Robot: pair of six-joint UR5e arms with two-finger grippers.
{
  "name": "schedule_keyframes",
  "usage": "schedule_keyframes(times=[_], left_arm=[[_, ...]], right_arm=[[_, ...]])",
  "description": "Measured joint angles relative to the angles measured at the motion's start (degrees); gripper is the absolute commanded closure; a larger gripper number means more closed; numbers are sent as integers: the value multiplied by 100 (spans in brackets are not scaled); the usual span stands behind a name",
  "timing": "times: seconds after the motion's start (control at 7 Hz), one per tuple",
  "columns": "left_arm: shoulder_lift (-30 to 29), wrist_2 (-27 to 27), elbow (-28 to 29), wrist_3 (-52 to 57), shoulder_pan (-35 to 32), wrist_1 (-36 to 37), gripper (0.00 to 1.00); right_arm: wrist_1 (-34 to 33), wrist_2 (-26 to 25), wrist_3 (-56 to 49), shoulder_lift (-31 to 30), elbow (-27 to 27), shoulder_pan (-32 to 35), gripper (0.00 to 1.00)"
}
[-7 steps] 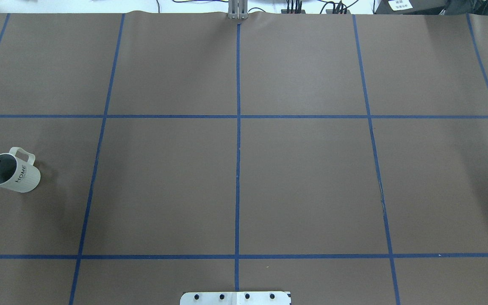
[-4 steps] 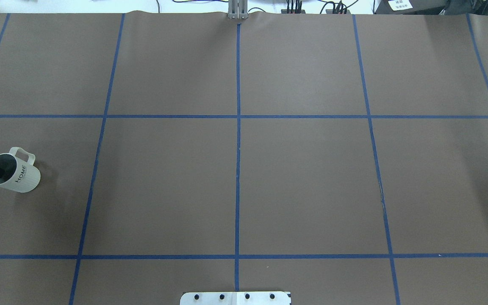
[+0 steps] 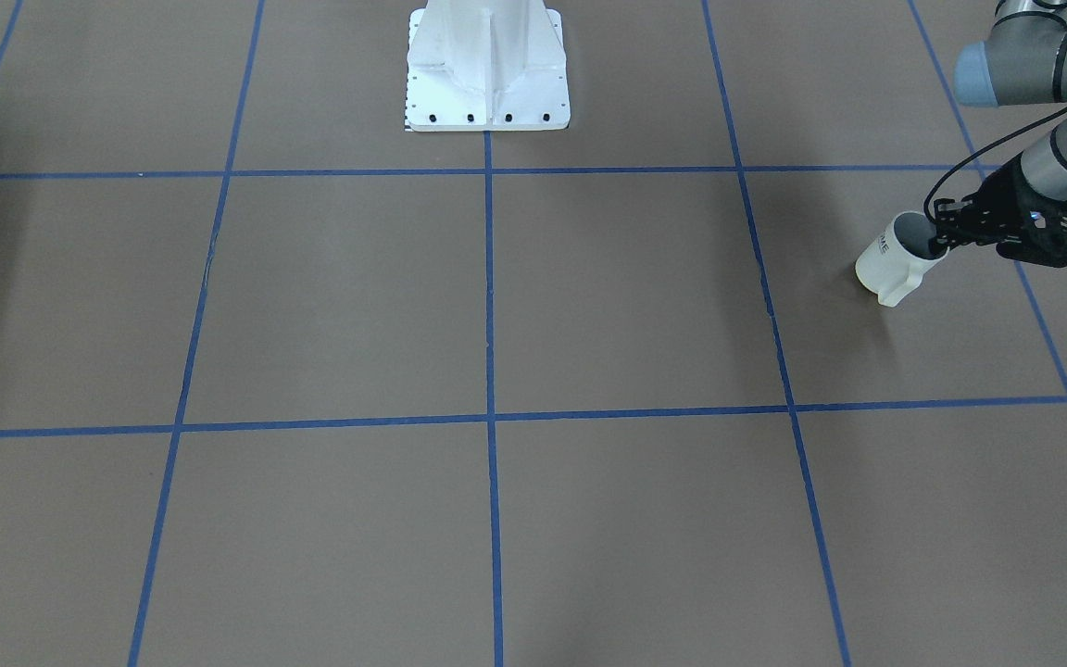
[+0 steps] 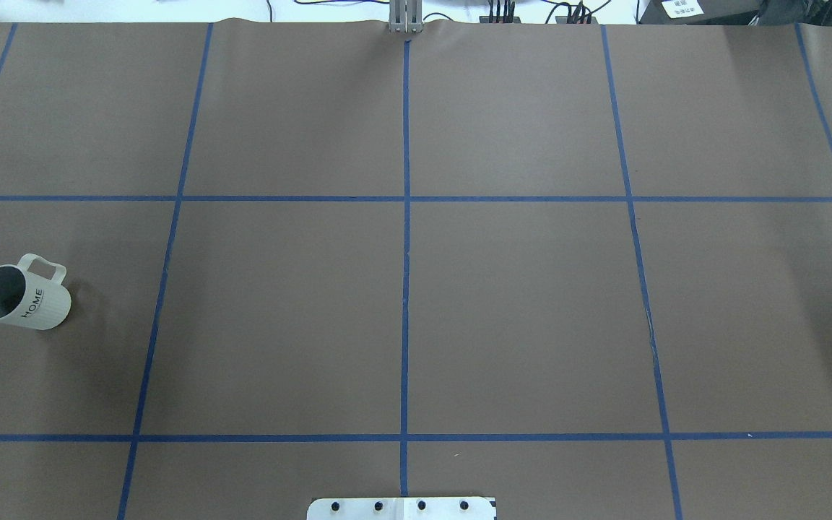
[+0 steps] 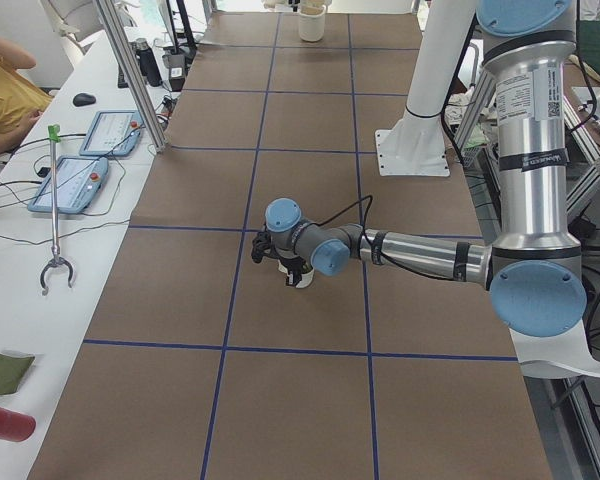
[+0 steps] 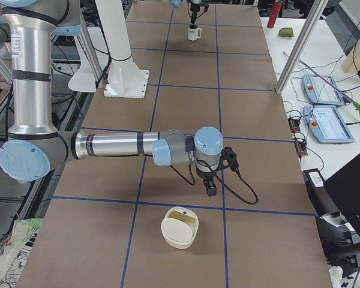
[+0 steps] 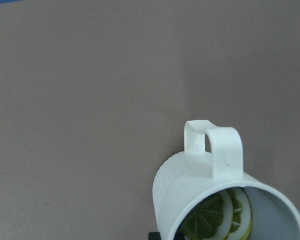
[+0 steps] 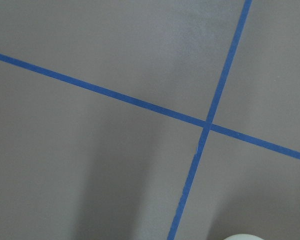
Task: Left arm hands cup to right arm to dump lemon
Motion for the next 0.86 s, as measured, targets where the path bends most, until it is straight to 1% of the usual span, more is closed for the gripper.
schedule_keyframes(times=[0.14, 0.29, 0.43, 0.57, 0.71, 0.86], left_arm=[[-345, -15, -180, -916, -4, 258, 100], [-799, -26, -352, -1621, -7, 704, 100], [-1356, -33, -475, -2123, -3, 1262, 100], [-1896, -27, -533, -2741, 85, 1627, 100], [-2393, 28, -538, -3497, 302, 1782, 100], [-2897, 146, -503, -4255, 632, 1851, 100]], right_arm=[[0, 34, 2, 5, 9, 0, 0], [0, 121, 10, 8, 22, 0, 0], [2, 218, 40, 18, 36, -9, 0], [130, 297, 95, 47, 45, -47, 0], [548, 347, 324, 79, 36, -190, 1], [1347, 340, 913, 105, 8, -539, 1]])
